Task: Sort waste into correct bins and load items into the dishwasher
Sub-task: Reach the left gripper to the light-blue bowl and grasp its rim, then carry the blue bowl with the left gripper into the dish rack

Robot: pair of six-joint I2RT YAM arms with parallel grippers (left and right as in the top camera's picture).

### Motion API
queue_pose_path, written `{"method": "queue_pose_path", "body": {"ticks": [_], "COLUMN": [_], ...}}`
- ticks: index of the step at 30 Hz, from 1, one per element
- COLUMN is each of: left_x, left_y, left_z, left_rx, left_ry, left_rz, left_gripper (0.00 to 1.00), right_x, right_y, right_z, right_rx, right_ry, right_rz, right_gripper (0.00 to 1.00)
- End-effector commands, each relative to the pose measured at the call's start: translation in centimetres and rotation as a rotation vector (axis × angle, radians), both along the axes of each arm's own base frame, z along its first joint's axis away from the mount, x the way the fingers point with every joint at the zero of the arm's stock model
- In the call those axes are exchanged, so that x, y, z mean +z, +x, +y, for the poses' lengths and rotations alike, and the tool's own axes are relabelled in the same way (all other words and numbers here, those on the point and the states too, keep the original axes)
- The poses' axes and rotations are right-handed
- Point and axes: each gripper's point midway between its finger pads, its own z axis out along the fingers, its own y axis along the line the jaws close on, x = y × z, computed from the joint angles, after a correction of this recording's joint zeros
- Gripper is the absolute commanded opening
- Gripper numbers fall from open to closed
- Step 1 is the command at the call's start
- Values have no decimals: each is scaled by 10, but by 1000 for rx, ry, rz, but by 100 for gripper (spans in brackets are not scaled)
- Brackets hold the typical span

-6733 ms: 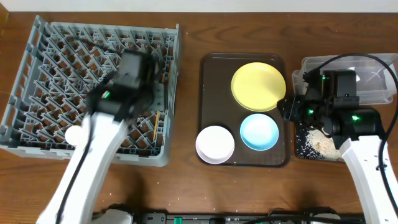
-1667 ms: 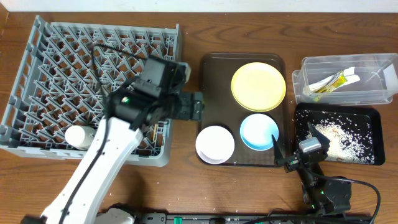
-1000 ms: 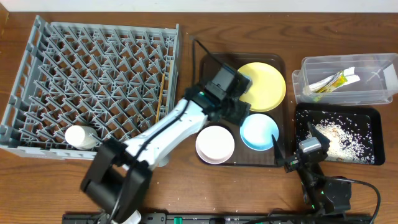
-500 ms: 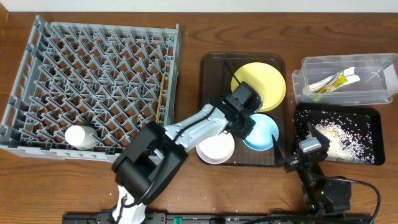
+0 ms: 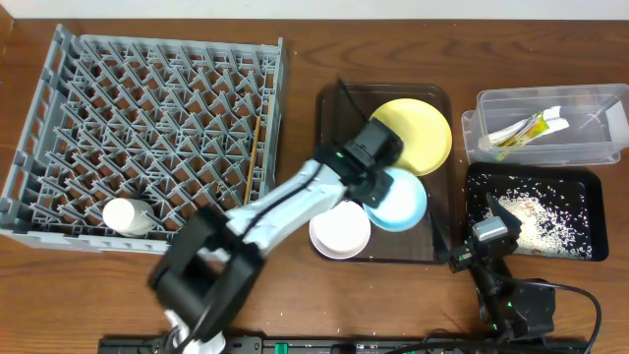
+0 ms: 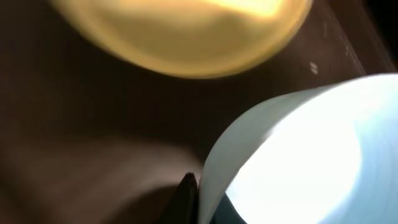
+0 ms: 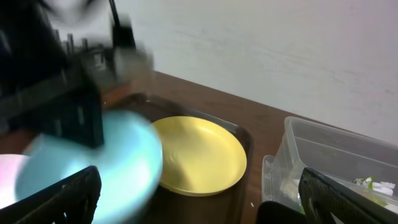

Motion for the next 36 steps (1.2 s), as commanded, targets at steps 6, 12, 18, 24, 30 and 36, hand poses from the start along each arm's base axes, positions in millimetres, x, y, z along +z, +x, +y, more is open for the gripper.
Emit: {"method": "queue_pose_path", "body": {"ticks": [6, 12, 18, 24, 30, 36], "left_x": [120, 189, 177, 143, 118, 100], "left_y": [72, 80, 95, 129, 152, 159], "left_z": [156, 287, 319, 324, 319, 313], "left_rx": [486, 893, 964, 885, 833, 783], "left_ry": [246, 797, 854, 949, 1074, 1112], "left_rz": [-404, -736, -709, -684, -699, -680], "left_gripper": [7, 7, 7, 7, 7, 7], "right_x": [-1, -1, -1, -1, -1, -1], "right_y": [0, 0, 0, 0, 0, 0], "right_z": [1, 1, 1, 1, 1, 1], "right_rx": [3, 3, 3, 4, 3, 3], "right_ry": [-13, -13, -13, -13, -13, -13], "right_rz": [-5, -5, -5, -5, -5, -5], "right_gripper": [99, 99, 99, 99, 99, 99]}}
